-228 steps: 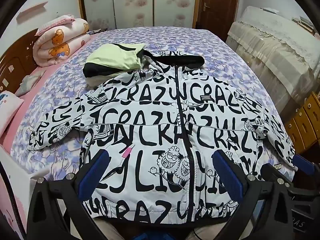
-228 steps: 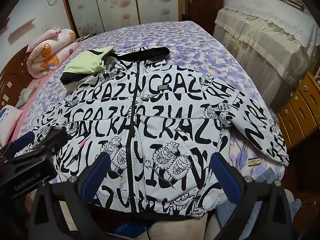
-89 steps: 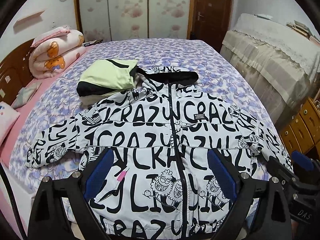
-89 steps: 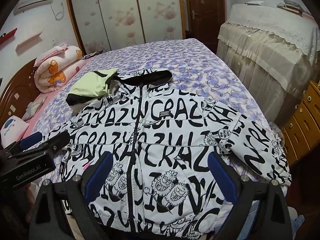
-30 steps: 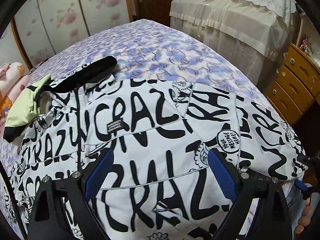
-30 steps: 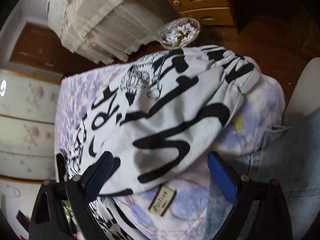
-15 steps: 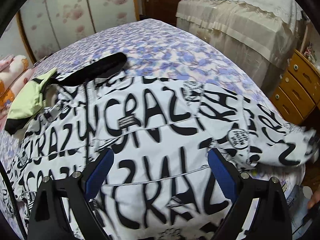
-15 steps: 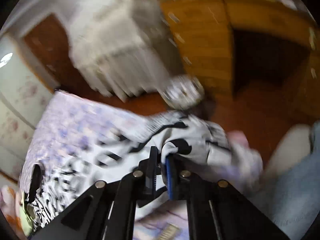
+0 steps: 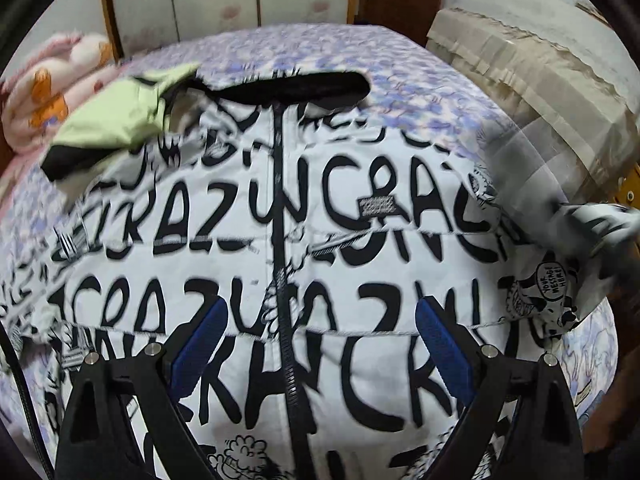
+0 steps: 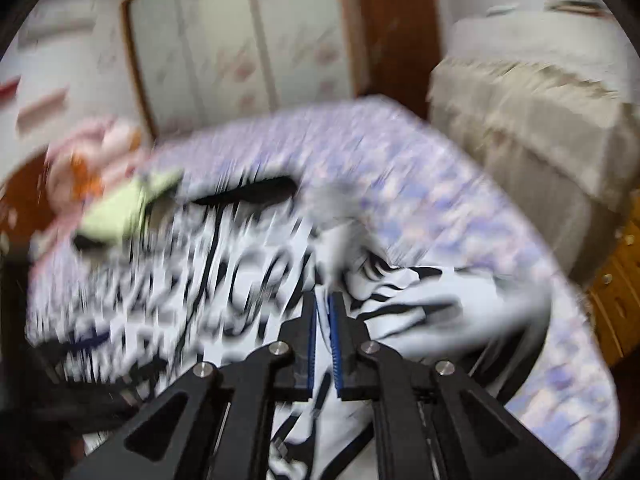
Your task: Fold large clothes
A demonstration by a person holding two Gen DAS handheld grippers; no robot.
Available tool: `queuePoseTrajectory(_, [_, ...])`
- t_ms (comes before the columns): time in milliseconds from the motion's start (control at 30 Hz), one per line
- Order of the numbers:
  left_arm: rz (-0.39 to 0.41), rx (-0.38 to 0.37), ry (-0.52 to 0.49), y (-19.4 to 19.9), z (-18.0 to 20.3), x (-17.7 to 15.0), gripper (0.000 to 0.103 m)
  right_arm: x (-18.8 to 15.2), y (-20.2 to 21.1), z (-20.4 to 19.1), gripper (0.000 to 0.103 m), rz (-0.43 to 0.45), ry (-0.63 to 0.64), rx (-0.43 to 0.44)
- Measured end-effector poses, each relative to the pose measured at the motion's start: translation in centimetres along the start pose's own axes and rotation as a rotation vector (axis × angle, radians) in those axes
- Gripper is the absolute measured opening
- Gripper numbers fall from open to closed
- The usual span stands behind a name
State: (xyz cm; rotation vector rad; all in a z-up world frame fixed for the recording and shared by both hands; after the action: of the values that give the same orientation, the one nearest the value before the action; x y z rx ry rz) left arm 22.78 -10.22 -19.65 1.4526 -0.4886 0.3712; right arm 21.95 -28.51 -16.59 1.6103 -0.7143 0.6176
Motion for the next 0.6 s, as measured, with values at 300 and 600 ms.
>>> queuePoseTrajectory(300, [-0.117,-0.203,0.063,-3.6,0.1,-2.1,0.094,-8.6,-1.5,-0.7,0.021,-0.22,-0.093,0.138])
queuePoseTrajectory(600, [-0.34,-0.615,0.247,-8.4,6.6,-2.7,0.077,-9.2,1.4,1.0,0.034,-0.168,-0.229,0.161])
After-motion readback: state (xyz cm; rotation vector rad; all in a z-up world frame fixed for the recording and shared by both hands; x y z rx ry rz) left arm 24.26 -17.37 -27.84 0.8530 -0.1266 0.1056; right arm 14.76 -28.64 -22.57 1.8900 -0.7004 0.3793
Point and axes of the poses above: each gripper's, at about its wrist camera, not at the fingertips, and y roughly against the way its jaws point, z to its right, x to its top, the point moved 8 cm from there along -y, roughly the way its jaws point, and after that the axes turned 1 degree about x, right-handed, at the moved point
